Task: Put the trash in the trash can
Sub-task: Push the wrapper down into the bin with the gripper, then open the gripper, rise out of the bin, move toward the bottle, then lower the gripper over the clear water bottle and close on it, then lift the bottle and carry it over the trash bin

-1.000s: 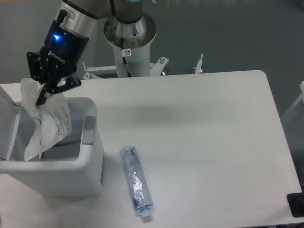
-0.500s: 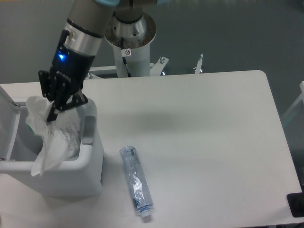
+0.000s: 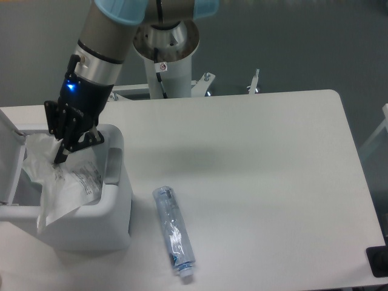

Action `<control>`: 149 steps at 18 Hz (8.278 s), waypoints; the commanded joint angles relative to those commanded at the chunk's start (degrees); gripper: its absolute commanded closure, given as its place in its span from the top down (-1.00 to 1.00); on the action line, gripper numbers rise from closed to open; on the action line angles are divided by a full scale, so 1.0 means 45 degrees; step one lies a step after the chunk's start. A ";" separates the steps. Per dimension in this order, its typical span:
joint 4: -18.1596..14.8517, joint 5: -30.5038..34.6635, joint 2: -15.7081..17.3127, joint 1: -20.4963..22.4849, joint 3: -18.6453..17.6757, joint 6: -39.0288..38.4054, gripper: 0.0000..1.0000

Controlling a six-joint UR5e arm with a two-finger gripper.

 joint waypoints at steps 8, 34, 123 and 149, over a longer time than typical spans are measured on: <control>0.0020 0.0000 -0.0430 -0.0137 -0.0136 -0.1054 -0.91; -0.0117 0.0019 -0.0567 -0.0587 -0.0488 -0.4120 -0.76; 0.0020 0.7695 -0.8438 0.1015 0.4238 -0.8242 0.55; 0.1111 0.7559 -0.5317 0.3122 0.5038 -0.8611 0.41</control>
